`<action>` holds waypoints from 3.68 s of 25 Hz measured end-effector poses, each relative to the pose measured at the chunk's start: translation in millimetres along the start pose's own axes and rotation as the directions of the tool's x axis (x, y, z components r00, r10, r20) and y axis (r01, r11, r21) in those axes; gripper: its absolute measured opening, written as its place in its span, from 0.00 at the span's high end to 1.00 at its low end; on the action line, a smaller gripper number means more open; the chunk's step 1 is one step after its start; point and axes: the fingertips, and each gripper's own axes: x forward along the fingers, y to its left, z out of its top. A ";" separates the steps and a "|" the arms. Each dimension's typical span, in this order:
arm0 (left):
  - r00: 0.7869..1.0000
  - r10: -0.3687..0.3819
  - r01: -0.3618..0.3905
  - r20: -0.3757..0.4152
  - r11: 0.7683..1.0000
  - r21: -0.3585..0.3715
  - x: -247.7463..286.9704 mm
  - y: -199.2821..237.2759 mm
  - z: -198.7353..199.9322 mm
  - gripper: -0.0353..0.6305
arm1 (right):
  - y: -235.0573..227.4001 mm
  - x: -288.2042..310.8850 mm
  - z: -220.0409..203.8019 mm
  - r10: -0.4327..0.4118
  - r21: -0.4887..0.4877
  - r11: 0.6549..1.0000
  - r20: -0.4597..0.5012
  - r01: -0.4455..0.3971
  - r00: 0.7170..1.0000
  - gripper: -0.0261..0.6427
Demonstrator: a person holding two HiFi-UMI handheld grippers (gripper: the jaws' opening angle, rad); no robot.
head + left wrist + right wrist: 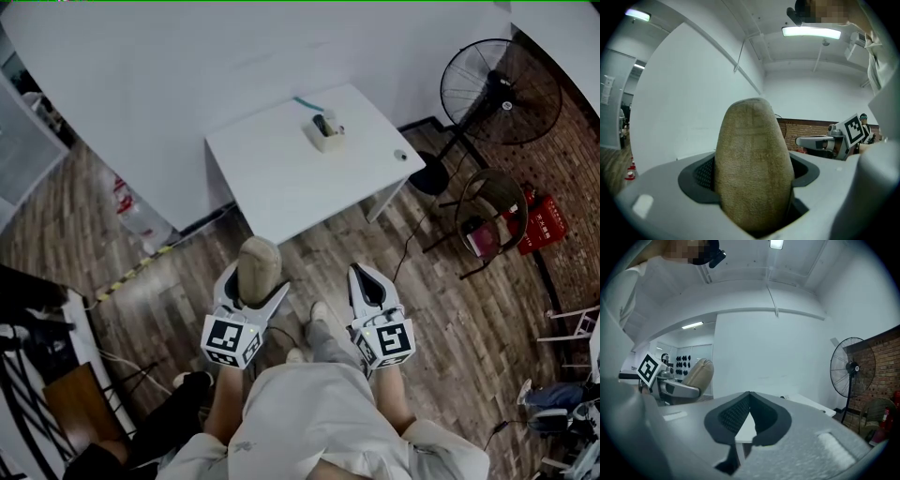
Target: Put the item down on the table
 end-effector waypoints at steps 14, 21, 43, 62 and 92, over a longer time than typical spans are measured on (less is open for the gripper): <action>0.998 0.063 -0.063 -0.025 0.998 -0.006 111.0 24.9 21.1 0.30 | -92.8 86.5 13.6 0.081 0.020 0.997 0.000 -0.081 0.997 0.96; 0.995 0.097 -0.097 -0.034 0.995 -0.014 149.8 29.8 31.4 0.30 | -129.9 116.9 14.1 0.120 0.044 0.992 -0.008 -0.119 0.993 0.96; 0.995 0.083 -0.086 -0.062 0.995 -0.053 233.4 103.5 24.1 0.30 | -157.1 223.8 7.1 0.138 0.050 0.990 -0.046 -0.136 0.989 0.96; 0.979 -0.025 0.003 -0.203 0.994 -0.107 335.8 202.0 -24.3 0.30 | -180.6 341.9 -34.7 0.044 0.074 0.997 -0.191 -0.031 0.981 0.96; 0.890 0.012 -0.086 -0.457 0.986 -0.143 447.3 243.5 -138.2 0.30 | -230.3 425.0 -138.2 0.170 0.174 0.979 -0.389 -0.109 0.906 0.96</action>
